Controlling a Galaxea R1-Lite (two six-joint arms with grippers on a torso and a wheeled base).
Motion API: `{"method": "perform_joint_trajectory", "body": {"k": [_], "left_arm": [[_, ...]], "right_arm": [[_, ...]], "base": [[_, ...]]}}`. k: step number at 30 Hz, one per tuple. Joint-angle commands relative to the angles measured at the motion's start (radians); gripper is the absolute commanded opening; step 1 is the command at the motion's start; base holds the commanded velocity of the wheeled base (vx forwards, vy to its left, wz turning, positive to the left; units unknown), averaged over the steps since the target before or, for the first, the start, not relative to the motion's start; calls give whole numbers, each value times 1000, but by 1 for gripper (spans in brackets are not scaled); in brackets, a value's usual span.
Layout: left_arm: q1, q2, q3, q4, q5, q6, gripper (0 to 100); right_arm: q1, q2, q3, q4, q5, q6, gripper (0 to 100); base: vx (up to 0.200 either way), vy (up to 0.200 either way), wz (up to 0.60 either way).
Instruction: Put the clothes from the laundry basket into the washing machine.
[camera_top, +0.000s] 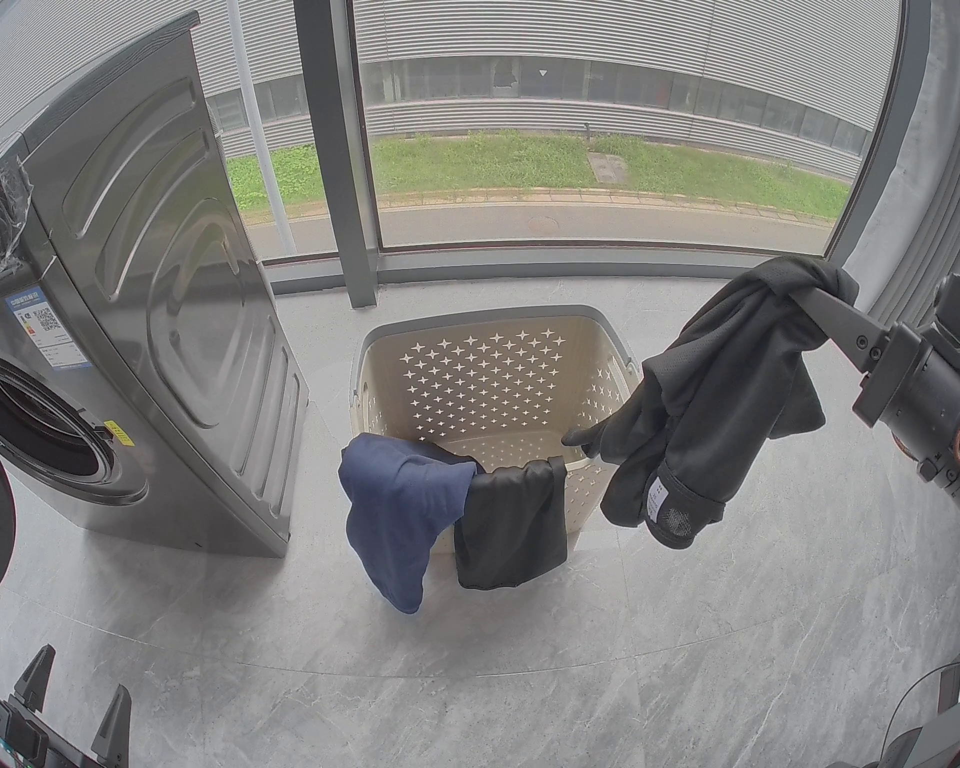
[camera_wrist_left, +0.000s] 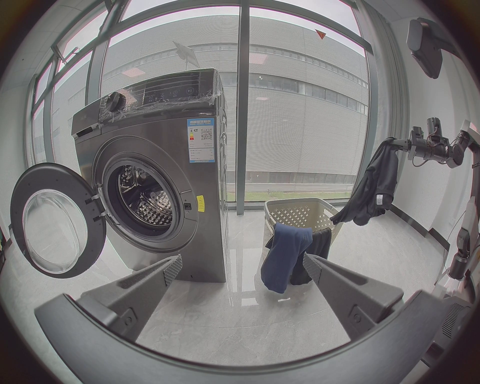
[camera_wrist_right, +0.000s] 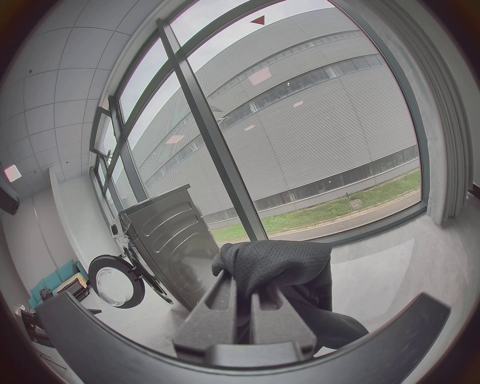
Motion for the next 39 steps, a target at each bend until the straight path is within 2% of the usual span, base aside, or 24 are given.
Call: {"method": "perform_joint_trajectory", "body": {"k": [1, 34, 39], "left_arm": [[0, -18, 16, 0, -1, -1, 100], [0, -18, 16, 0, 1, -1, 100], [2, -18, 16, 0, 1, -1, 100]], "right_arm": [[1, 1, 7, -1, 1, 0, 0], [-4, 33, 18, -13, 4, 20, 0], [-4, 36, 21, -13, 4, 20, 0]], "base": [[0, 200, 0], [0, 200, 0], [0, 0, 0]]}}
